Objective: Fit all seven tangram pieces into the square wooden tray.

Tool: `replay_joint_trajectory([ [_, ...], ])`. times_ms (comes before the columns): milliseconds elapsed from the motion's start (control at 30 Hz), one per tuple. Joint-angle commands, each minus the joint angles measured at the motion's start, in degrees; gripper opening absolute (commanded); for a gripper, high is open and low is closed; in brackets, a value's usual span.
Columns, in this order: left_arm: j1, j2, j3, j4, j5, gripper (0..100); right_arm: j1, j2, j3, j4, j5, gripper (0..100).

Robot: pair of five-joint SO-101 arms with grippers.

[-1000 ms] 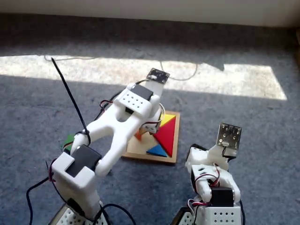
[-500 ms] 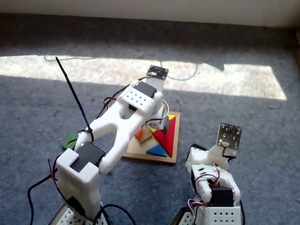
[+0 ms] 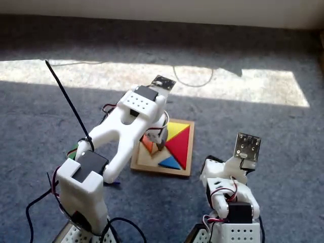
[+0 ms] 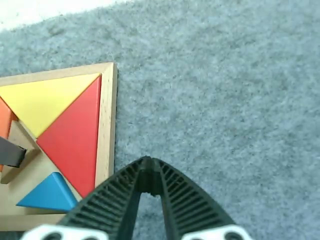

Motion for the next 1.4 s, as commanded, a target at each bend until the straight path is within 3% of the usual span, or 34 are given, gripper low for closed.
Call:
replay_joint_trajectory([
  [0, -3.65, -0.48, 2.59, -4.57, -3.25, 22, 0.66, -0.75, 7.60, 0.22, 0.53, 0.3],
  [200, -6.37, -0.48, 4.70, -10.37, -5.71, 22, 0.66, -0.75, 7.60, 0.22, 0.53, 0.3],
  [600, -10.51, -1.71, 3.03, -12.31, -10.46, 22, 0.66, -0.75, 7.60, 0.22, 0.53, 0.3],
  [933, -14.73, -17.63, -0.31, 2.64, -10.73, 23, 0.75, -0.75, 7.60, 0.22, 0.53, 0.3],
  [1000, -16.84, -21.41, 0.48, 5.45, -10.99, 23, 0.75, -0.75, 7.60, 0.22, 0.53, 0.3],
  [1100, -21.76, -25.98, 3.12, 8.44, -16.97, 27, 0.75, -0.75, 7.60, 0.22, 0.53, 0.3],
  [1233, -32.22, -29.23, 8.48, 8.97, -22.95, 34, 0.75, -0.75, 7.60, 0.22, 0.53, 0.3],
  [1367, -41.54, -29.41, 13.32, 8.44, -32.00, 34, 0.75, -0.75, 7.60, 0.22, 0.53, 0.3],
])
